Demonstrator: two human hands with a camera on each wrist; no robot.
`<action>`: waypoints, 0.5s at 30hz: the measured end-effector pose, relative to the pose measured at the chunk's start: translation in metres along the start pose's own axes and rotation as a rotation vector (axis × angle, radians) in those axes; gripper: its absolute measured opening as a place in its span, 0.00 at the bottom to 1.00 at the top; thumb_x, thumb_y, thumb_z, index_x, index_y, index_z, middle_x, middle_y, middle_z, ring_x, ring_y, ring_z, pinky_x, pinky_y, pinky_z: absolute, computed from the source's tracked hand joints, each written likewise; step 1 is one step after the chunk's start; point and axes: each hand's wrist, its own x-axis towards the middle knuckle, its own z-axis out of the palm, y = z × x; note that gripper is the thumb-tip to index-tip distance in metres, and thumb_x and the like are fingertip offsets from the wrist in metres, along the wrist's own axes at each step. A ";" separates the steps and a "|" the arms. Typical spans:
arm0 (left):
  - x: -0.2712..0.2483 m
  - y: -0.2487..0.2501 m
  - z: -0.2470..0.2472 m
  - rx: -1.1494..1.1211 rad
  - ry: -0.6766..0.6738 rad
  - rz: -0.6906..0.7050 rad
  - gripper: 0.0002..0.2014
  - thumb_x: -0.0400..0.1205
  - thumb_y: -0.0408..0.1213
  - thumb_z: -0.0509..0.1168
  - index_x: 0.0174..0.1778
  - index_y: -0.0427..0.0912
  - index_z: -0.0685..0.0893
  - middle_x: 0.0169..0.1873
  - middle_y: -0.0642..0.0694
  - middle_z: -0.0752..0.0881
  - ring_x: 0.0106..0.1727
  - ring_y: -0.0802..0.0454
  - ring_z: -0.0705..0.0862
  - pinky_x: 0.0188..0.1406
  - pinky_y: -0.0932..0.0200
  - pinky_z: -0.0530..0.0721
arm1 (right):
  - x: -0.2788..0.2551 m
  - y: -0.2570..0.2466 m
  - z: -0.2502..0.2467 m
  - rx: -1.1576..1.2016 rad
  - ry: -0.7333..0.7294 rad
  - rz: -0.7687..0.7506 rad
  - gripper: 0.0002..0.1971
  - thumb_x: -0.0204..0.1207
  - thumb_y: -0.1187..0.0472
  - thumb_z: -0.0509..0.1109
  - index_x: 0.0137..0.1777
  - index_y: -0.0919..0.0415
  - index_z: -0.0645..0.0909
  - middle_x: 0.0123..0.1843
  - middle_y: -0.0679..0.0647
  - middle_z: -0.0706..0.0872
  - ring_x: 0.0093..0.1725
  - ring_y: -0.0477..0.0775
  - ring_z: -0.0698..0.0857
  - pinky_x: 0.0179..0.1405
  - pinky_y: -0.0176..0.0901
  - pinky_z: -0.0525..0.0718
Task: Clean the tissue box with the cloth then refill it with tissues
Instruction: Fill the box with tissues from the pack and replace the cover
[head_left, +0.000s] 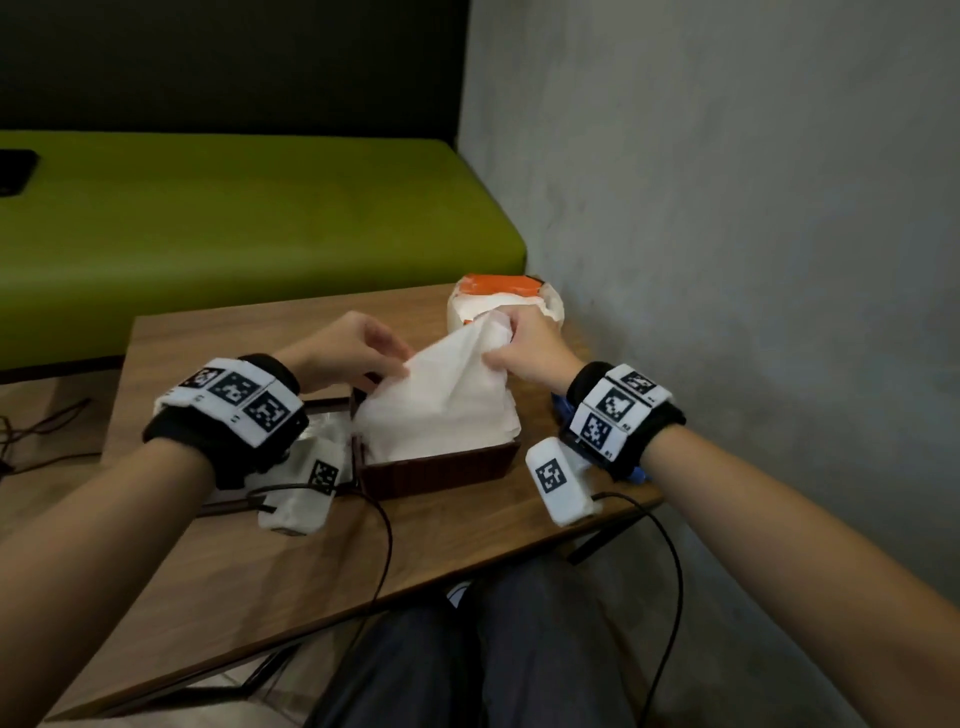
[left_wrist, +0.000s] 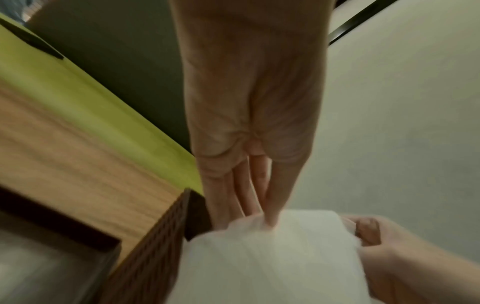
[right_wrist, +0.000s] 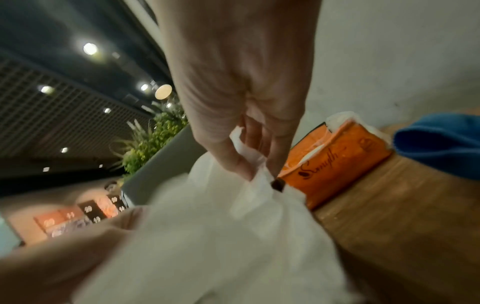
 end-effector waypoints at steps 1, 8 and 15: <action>0.002 -0.003 0.003 0.012 0.010 -0.007 0.05 0.75 0.24 0.69 0.44 0.35 0.85 0.36 0.42 0.86 0.34 0.52 0.83 0.24 0.72 0.85 | -0.001 0.002 0.002 -0.015 0.018 -0.021 0.06 0.65 0.73 0.66 0.33 0.62 0.77 0.31 0.56 0.78 0.36 0.54 0.78 0.30 0.42 0.70; 0.004 -0.009 0.003 0.284 0.196 0.183 0.06 0.73 0.31 0.70 0.32 0.43 0.89 0.27 0.52 0.86 0.28 0.65 0.81 0.24 0.78 0.78 | -0.012 0.018 0.008 -0.180 0.045 -0.458 0.12 0.65 0.78 0.70 0.44 0.67 0.89 0.43 0.63 0.87 0.46 0.59 0.84 0.46 0.46 0.80; 0.004 -0.006 0.008 0.683 0.012 0.282 0.06 0.71 0.31 0.67 0.31 0.43 0.88 0.34 0.47 0.89 0.39 0.49 0.85 0.40 0.53 0.84 | -0.029 0.014 0.003 -0.591 -0.464 -0.511 0.22 0.64 0.73 0.66 0.59 0.58 0.85 0.60 0.57 0.86 0.62 0.56 0.80 0.63 0.53 0.79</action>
